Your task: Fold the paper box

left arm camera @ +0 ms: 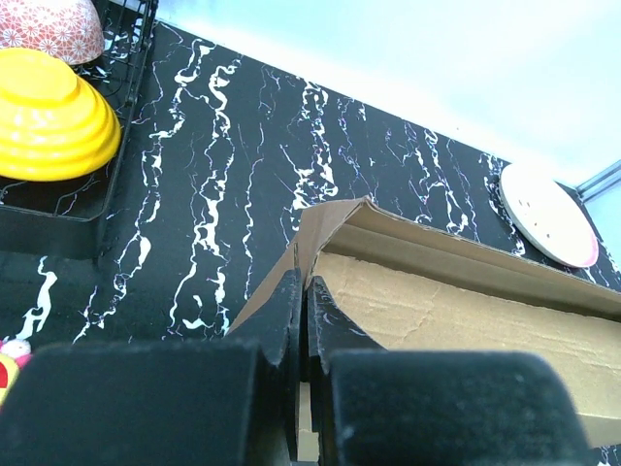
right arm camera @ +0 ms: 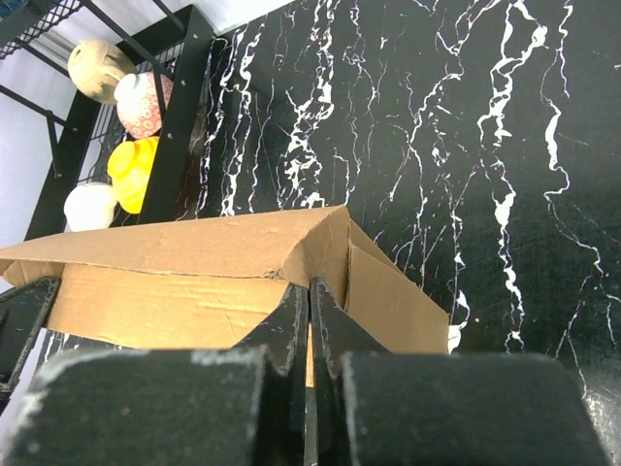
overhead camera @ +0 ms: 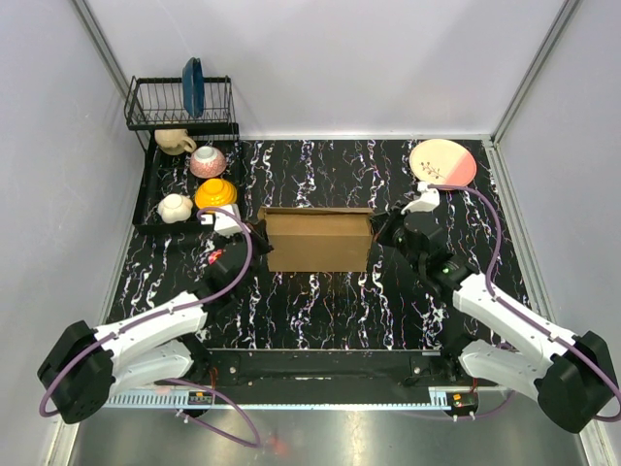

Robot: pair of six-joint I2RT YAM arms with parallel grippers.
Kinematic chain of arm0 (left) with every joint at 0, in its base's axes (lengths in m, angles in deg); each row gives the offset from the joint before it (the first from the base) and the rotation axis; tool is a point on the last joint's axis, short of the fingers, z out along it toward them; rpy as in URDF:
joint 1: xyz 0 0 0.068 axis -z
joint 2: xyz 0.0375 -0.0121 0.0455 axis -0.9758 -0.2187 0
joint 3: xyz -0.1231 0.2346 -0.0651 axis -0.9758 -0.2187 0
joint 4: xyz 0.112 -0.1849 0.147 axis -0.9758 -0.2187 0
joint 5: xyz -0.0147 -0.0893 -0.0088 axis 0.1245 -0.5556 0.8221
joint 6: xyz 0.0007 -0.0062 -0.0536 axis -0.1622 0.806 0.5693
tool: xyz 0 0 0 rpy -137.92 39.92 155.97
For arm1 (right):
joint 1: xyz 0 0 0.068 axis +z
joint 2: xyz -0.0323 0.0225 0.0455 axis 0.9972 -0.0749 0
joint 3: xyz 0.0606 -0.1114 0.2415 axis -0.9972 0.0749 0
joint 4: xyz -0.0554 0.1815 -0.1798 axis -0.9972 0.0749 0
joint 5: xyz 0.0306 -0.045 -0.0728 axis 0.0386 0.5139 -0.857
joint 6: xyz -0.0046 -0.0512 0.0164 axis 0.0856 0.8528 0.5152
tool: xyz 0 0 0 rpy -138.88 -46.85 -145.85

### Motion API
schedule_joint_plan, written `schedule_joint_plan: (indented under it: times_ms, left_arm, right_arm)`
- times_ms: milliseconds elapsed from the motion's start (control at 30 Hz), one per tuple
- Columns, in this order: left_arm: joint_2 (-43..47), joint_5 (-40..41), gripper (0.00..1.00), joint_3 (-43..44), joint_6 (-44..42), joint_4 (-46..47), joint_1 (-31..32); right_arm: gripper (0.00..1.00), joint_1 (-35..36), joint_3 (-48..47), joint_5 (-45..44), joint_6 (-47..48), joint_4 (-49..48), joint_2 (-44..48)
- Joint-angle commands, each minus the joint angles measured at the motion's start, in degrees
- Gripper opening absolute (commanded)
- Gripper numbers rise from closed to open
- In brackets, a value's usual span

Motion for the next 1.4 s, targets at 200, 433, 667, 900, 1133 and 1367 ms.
schedule_joint_plan:
  times_ms: [200,433,667,900,1133,1367]
  left_arm:
    - [-0.3,-4.2,0.00,-5.2,1.9,-14.7,1.1]
    - [2.8,-3.6,0.14,-4.7,2.5,-16.9,1.1]
    - [6.7,-4.0,0.35,-2.1,1.2,-20.8,1.1]
    - [9.0,-6.0,0.48,3.0,-1.3,-24.4,1.0]
    - [11.7,-10.1,0.58,7.7,-3.1,-26.9,1.0]
    - [13.7,-11.9,0.60,12.8,-4.3,-29.6,0.9]
  right_arm:
    - [0.00,0.8,4.4,4.6,-4.3,28.4,2.6]
    - [0.00,0.7,2.5,3.9,-3.2,29.9,3.5]
    - [0.00,0.8,2.9,3.9,-3.6,29.3,3.2]
    - [0.00,0.7,2.4,3.9,-3.7,29.1,2.7]
    - [0.00,0.7,2.0,4.0,-4.0,28.9,2.5]
    - [0.00,0.7,1.7,4.1,-4.2,28.9,2.5]
